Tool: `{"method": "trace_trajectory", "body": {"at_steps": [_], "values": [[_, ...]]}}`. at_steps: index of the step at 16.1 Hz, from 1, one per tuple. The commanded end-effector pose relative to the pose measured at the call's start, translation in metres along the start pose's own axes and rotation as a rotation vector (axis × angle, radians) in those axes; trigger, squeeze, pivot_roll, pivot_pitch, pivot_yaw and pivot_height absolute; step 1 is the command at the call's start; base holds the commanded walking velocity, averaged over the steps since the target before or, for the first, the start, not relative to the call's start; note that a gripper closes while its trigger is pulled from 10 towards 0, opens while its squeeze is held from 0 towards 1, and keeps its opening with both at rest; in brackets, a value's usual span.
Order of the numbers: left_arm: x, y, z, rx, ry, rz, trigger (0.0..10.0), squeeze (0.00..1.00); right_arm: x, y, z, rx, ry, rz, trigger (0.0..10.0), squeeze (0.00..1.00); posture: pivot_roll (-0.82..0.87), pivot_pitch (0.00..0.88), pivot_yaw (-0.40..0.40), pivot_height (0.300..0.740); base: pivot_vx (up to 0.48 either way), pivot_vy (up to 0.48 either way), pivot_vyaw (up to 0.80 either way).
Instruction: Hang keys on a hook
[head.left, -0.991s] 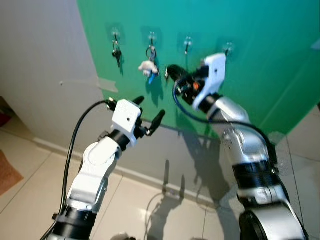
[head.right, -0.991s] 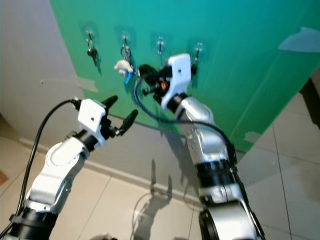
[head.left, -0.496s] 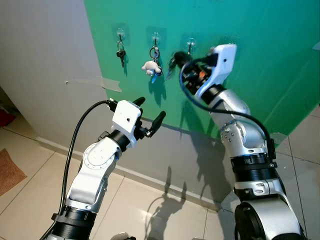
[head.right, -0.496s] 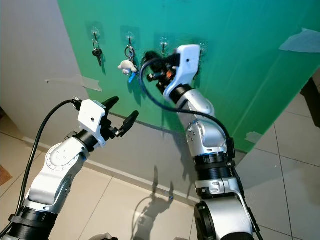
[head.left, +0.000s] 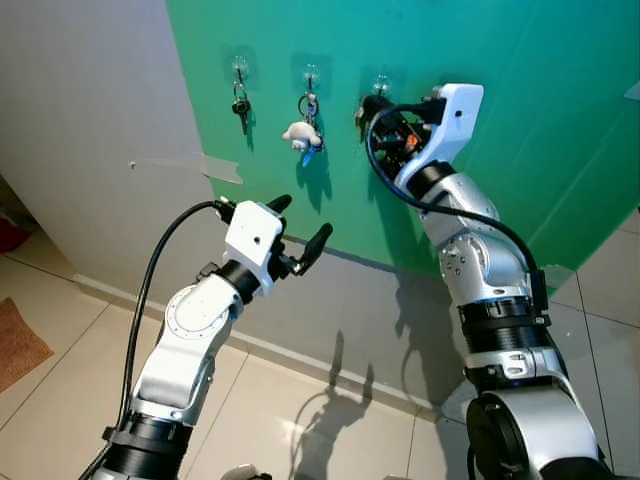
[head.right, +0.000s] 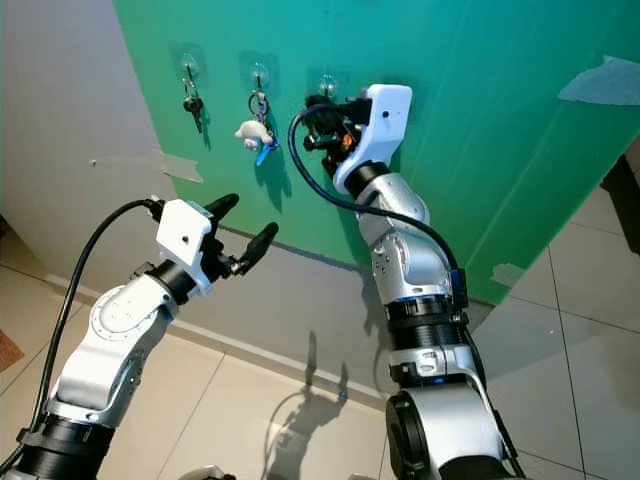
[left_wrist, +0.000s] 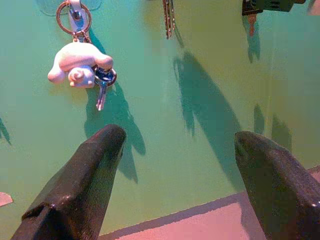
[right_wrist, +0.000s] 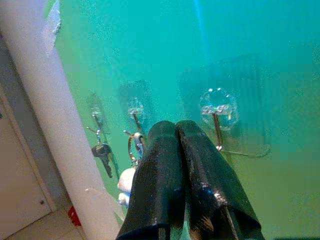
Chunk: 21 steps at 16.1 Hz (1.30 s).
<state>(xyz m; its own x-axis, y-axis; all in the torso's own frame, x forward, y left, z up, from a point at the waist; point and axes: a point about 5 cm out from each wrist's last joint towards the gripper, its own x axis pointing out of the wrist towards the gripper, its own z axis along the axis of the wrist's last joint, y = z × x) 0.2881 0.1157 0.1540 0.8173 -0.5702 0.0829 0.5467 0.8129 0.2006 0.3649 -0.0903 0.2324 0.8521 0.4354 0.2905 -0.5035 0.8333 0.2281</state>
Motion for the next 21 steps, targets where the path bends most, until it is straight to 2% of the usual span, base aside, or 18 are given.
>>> {"method": "trace_trajectory", "body": {"at_steps": [1, 8, 13, 14, 18, 19, 20, 21], "values": [[-0.001, -0.001, 0.000, 0.002, 0.005, -0.012, 10.0, 0.00, 0.003, -0.005, 0.004, -0.007, -0.015, -0.039, 10.0, 0.00, -0.02, 0.000, 0.004, 0.740, 0.000, 0.000, 0.00], [0.000, -0.001, 0.000, 0.005, 0.009, -0.019, 10.0, 0.00, 0.002, -0.014, 0.001, 0.010, -0.011, -0.109, 10.0, 0.00, -0.02, 0.000, 0.011, 0.740, 0.000, 0.000, 0.00], [0.002, -0.001, 0.000, 0.007, 0.010, -0.026, 10.0, 0.00, -0.006, -0.016, -0.025, -0.014, 0.155, -0.106, 10.0, 0.00, -0.02, 0.000, 0.016, 0.740, 0.000, 0.000, 0.00], [0.003, -0.001, 0.000, 0.011, 0.011, -0.025, 10.0, 0.00, -0.011, -0.016, -0.036, -0.026, 0.217, -0.112, 10.0, 0.00, -0.02, 0.000, 0.014, 0.740, 0.000, 0.000, 0.00], [0.004, -0.001, 0.000, 0.015, 0.005, -0.015, 10.0, 0.00, -0.016, -0.016, -0.035, 0.007, 0.199, -0.125, 10.0, 0.00, -0.03, 0.000, 0.013, 0.740, 0.000, 0.000, 0.00], [0.004, -0.001, 0.000, 0.013, 0.001, -0.013, 10.0, 0.00, -0.016, -0.016, -0.033, 0.023, 0.188, -0.121, 10.0, 0.70, -0.03, 0.000, 0.012, 0.740, 0.000, 0.000, 0.00], [0.004, 0.000, 0.000, 0.005, -0.006, -0.008, 10.0, 0.00, -0.017, -0.016, -0.032, 0.034, 0.180, -0.114, 10.0, 1.00, -0.04, 0.000, 0.011, 0.740, 0.000, 0.000, 0.00], [0.003, 0.000, 0.000, -0.002, -0.009, 0.001, 10.0, 0.00, -0.020, -0.017, -0.032, 0.035, 0.176, -0.117, 10.0, 1.00, -0.04, 0.000, 0.009, 0.740, 0.000, 0.000, 0.00]]}}
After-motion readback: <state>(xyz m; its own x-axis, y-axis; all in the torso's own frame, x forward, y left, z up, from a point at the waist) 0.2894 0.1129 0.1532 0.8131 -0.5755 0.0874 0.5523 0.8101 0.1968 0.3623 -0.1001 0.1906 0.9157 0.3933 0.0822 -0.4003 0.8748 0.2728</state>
